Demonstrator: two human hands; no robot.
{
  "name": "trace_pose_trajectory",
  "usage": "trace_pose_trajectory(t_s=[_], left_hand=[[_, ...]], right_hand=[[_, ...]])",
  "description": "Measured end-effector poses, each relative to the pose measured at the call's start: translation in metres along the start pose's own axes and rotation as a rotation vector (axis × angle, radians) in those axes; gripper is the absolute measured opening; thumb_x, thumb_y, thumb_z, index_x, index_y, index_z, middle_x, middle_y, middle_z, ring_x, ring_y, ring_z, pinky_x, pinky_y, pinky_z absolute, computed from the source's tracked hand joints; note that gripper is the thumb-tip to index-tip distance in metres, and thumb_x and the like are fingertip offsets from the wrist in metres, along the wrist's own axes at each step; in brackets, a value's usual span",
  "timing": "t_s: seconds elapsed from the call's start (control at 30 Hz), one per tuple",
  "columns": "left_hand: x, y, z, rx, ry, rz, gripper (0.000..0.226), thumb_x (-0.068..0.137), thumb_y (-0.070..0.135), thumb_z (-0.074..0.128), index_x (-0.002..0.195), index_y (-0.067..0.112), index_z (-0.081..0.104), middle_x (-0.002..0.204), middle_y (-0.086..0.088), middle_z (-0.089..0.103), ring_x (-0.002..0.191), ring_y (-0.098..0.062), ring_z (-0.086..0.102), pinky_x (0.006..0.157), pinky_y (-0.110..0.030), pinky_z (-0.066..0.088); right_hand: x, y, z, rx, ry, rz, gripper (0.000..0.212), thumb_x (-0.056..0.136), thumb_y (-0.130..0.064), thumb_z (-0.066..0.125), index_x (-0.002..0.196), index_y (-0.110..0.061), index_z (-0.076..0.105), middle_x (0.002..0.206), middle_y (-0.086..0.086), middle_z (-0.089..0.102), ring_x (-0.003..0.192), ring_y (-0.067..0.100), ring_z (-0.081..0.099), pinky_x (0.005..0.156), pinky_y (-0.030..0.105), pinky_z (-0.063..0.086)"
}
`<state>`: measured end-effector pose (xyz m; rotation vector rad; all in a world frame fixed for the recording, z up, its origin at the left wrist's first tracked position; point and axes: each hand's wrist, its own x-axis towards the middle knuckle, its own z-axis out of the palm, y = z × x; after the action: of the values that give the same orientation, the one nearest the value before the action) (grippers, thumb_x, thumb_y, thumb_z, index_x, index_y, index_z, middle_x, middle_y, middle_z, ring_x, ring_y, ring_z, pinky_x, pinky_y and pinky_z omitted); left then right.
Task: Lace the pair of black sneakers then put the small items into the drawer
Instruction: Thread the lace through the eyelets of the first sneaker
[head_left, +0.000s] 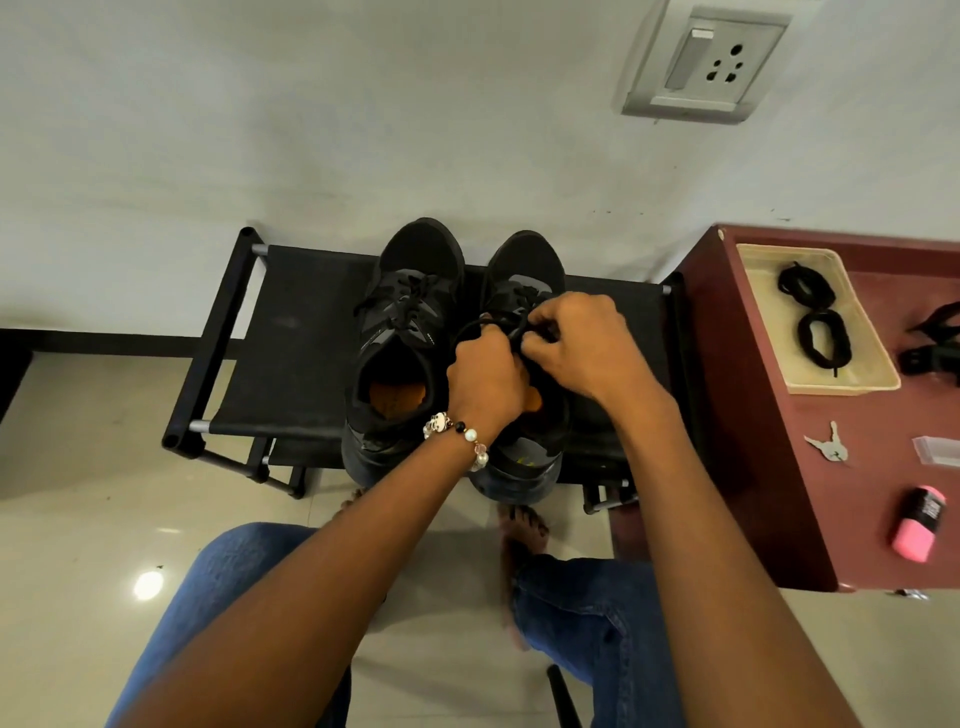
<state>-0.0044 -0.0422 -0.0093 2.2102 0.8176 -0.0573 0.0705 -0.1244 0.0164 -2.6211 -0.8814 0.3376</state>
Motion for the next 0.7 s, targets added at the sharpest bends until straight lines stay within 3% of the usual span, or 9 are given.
trace_pose_trajectory(t_s=[0.13, 0.23, 0.3, 0.4, 0.5, 0.57, 0.63, 0.7], left_hand=[[-0.004, 0.002, -0.001, -0.068, 0.03, -0.018, 0.02, 0.098, 0.019, 0.044, 0.106, 0.003, 0.052, 0.108, -0.017, 0.06, 0.095, -0.035, 0.059, 0.066, -0.032, 0.036], [-0.004, 0.002, 0.0, -0.132, 0.051, -0.04, 0.012, 0.098, 0.017, 0.044, 0.098, 0.007, 0.051, 0.102, -0.014, 0.06, 0.09, -0.032, 0.059, 0.066, -0.033, 0.041], [-0.003, 0.002, 0.0, -0.176, 0.063, -0.059, 0.012, 0.098, 0.015, 0.044, 0.099, 0.006, 0.053, 0.099, -0.011, 0.059, 0.091, -0.032, 0.06, 0.068, -0.034, 0.044], [-0.002, 0.002, 0.001, -0.207, 0.063, -0.09, 0.017, 0.097, 0.013, 0.045, 0.107, 0.004, 0.056, 0.107, -0.015, 0.06, 0.096, -0.034, 0.06, 0.077, -0.04, 0.051], [-0.001, 0.002, 0.003, -0.196, 0.055, -0.088, 0.023, 0.097, 0.01, 0.045, 0.116, 0.002, 0.054, 0.113, -0.019, 0.06, 0.103, -0.037, 0.059, 0.083, -0.042, 0.049], [0.0, 0.001, 0.004, -0.189, 0.064, -0.081, 0.032, 0.096, 0.009, 0.045, 0.126, 0.002, 0.051, 0.116, -0.02, 0.06, 0.106, -0.037, 0.057, 0.085, -0.041, 0.047], [0.001, 0.001, 0.004, -0.187, 0.064, -0.079, 0.037, 0.096, 0.009, 0.044, 0.132, 0.005, 0.048, 0.117, -0.02, 0.06, 0.107, -0.037, 0.057, 0.084, -0.04, 0.047], [0.002, 0.0, 0.004, -0.187, 0.054, -0.083, 0.038, 0.096, 0.009, 0.044, 0.133, 0.006, 0.047, 0.117, -0.02, 0.06, 0.104, -0.037, 0.058, 0.08, -0.039, 0.048]], right_hand=[[0.003, 0.001, 0.007, -0.039, 0.097, 0.047, 0.027, 0.088, -0.028, 0.065, 0.112, -0.017, 0.069, 0.108, 0.009, 0.066, 0.1, 0.03, 0.061, 0.08, 0.037, 0.051], [0.005, -0.001, 0.018, -0.064, 0.214, 0.065, 0.018, 0.088, -0.026, 0.059, 0.097, -0.017, 0.071, 0.092, 0.009, 0.069, 0.087, 0.031, 0.063, 0.067, 0.031, 0.046], [0.007, 0.003, 0.02, 0.038, 0.257, 0.115, 0.016, 0.087, -0.025, 0.058, 0.089, -0.015, 0.07, 0.083, 0.009, 0.07, 0.082, 0.03, 0.065, 0.067, 0.03, 0.048], [0.006, 0.015, 0.016, 0.544, 0.346, 0.311, 0.014, 0.087, -0.019, 0.057, 0.074, -0.014, 0.061, 0.066, 0.008, 0.071, 0.071, 0.023, 0.071, 0.076, 0.042, 0.058], [0.003, 0.02, 0.008, 1.199, 0.404, 0.583, 0.016, 0.097, -0.01, 0.047, 0.083, -0.005, 0.054, 0.07, 0.015, 0.068, 0.068, 0.03, 0.072, 0.067, 0.049, 0.061], [0.005, 0.023, 0.001, 1.509, 0.455, 0.702, 0.015, 0.098, -0.007, 0.041, 0.088, -0.005, 0.052, 0.073, 0.016, 0.065, 0.07, 0.032, 0.071, 0.066, 0.05, 0.06], [0.008, 0.025, -0.001, 1.724, 0.463, 0.746, 0.014, 0.096, -0.007, 0.04, 0.091, -0.007, 0.053, 0.078, 0.014, 0.067, 0.075, 0.031, 0.071, 0.07, 0.048, 0.058], [0.01, 0.024, 0.003, 1.692, 0.469, 0.741, 0.012, 0.093, -0.009, 0.042, 0.094, -0.011, 0.054, 0.084, 0.008, 0.067, 0.08, 0.027, 0.068, 0.075, 0.042, 0.053]])
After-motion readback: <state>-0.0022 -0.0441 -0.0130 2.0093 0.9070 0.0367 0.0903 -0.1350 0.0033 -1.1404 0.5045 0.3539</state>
